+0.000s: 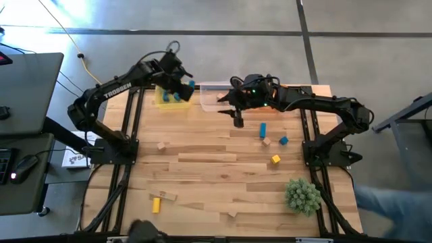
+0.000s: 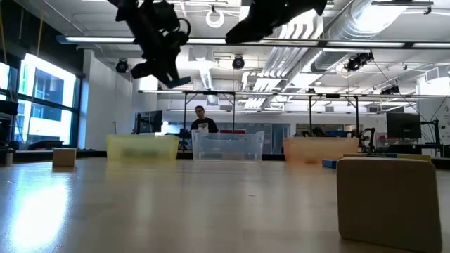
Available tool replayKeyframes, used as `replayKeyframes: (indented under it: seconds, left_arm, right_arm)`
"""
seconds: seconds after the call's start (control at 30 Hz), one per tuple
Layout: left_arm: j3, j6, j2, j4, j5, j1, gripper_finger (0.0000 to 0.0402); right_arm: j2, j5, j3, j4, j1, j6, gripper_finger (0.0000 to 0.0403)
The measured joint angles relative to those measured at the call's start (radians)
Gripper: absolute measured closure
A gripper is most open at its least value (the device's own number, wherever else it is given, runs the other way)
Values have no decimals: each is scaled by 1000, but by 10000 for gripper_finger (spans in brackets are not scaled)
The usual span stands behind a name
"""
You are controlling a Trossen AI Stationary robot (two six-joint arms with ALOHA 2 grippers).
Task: Sort & place blocks by color
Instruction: Put the blue block into the yellow bin
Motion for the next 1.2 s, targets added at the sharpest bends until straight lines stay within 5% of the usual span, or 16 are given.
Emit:
replayKeyframes:
  seconds: [0.17, 0.53, 1.2]
  left_arm:
    - [-2, 79, 1, 4, -127, 108, 315]
    - [-123, 189, 1, 19, -154, 259, 315]
    - [-203, 198, 178, 106, -153, 258, 314]
  right_arm:
    - [0, 92, 0, -12, 0, 157, 213]
    - [1, 215, 0, -51, 1, 410, 213]
    - [1, 266, 0, -240, 1, 699, 213]
